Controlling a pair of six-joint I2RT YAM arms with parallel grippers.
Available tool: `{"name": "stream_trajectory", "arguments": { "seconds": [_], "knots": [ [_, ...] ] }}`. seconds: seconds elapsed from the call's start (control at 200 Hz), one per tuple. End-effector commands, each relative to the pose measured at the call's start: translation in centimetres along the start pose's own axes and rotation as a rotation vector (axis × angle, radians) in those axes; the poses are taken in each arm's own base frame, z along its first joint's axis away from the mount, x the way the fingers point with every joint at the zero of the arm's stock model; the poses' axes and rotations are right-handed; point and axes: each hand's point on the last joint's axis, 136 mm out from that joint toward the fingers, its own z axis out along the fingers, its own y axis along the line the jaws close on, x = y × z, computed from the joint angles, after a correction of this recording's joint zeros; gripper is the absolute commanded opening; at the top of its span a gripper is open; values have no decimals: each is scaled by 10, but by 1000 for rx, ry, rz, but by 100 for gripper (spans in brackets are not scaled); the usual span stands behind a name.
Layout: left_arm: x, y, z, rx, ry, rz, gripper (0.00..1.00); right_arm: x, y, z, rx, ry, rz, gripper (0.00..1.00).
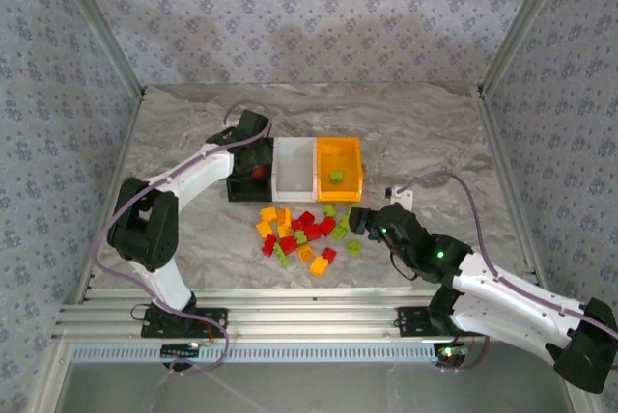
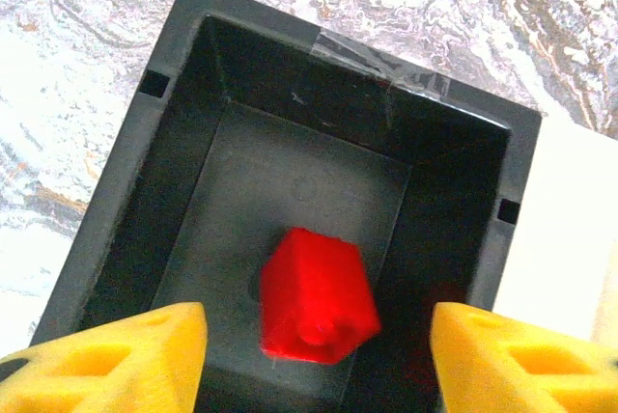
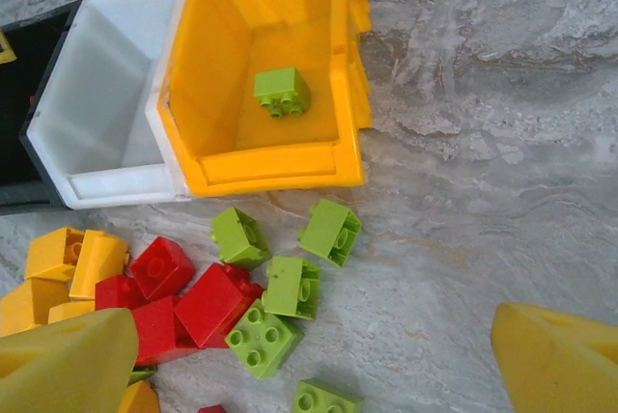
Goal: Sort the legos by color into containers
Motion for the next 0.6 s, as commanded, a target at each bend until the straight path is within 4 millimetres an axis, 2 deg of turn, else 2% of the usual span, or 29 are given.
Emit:
{"name": "stream_trajectory", "arguments": {
  "seconds": [0.0, 0.14, 0.26, 0.35, 0.435, 0.49, 0.595],
  "knots": [
    [-23, -23, -43, 122, -71, -16, 72, 6, -7, 1, 41, 52, 22, 96],
    [-20, -39, -87, 253, -110, -11, 88, 15, -5, 11, 55, 97, 18, 95],
    [2, -47, -122, 368, -121, 14, 99, 27, 4, 21, 26, 147, 11, 93],
    [27, -47, -143, 433, -119, 47, 99, 36, 18, 28, -26, 191, -11, 89],
    [56, -36, -151, 452, -108, 84, 100, 48, 36, 32, -82, 242, -52, 87],
    [74, -25, -149, 445, -83, 95, 100, 58, 43, 34, -84, 274, -92, 86],
    [103, 0, -140, 432, -32, 75, 100, 72, 38, 38, 2, 295, -144, 87]
  ]
}}
